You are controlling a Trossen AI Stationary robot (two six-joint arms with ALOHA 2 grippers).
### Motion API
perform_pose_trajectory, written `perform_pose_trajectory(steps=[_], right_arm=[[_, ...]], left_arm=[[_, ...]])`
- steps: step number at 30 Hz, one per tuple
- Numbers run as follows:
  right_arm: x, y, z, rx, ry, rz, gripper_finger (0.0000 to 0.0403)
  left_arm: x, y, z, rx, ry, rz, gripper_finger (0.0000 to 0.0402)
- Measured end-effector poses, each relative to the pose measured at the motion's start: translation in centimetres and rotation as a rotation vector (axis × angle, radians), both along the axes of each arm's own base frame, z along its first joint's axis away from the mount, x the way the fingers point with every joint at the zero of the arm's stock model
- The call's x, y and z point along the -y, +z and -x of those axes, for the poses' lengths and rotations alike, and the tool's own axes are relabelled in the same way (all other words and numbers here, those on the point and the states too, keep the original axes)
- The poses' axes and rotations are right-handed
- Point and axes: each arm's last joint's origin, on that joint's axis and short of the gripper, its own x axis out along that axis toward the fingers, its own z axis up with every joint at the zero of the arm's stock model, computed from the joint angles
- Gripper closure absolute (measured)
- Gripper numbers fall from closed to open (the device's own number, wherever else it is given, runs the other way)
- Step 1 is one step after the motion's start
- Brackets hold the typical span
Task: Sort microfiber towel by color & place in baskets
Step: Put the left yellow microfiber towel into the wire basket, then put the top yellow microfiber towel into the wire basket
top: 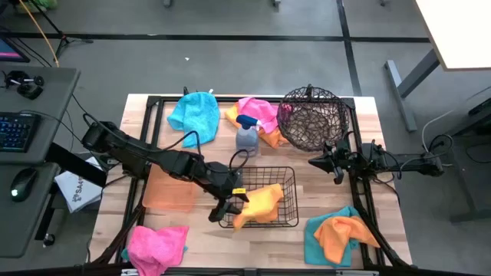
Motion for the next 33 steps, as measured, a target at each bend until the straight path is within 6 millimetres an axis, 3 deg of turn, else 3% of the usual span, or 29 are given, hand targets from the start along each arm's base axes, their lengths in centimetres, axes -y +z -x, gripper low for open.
perform_pose_trajectory(steps=[4,8,15,19,22,28,31,33], right_arm=[[0.0,0.0,0.0,0.0,0.0,0.0,0.0402],[0.0,0.0,0.0,0.0,0.001,0.0,0.0402],[0.0,0.0,0.0,0.0,0.0,0.0,0.0402],[0.0,0.0,0.0,0.0,0.0,0.0,0.0402],[0.0,0.0,0.0,0.0,0.0,0.0,0.0402],[0.0,0.0,0.0,-0.001,0.0,0.0,0.0402],[0.0,0.0,0.0,-0.001,0.0,0.0,0.0402],[0.0,0.0,0.0,0.0,0.0,0.0,0.0402]], left_arm=[[-0.9,2.0,-0.1,-0.017,0.01,-0.13,0.0154],[-2.7,2.8,0.0,-0.083,0.069,-0.315,0.0152],[-5.4,4.4,-0.3,-0.046,0.173,-0.574,0.0151],[-6.3,7.4,0.1,0.015,0.175,-0.671,0.0151],[-7.7,10.8,1.6,0.087,0.277,-0.693,0.0151],[-13.7,16.5,6.9,0.329,0.621,-0.666,0.0151],[-18.2,17.1,8.7,0.32,0.777,-0.623,0.0151],[-21.1,16.4,9.5,0.264,0.822,-0.541,0.0151]])
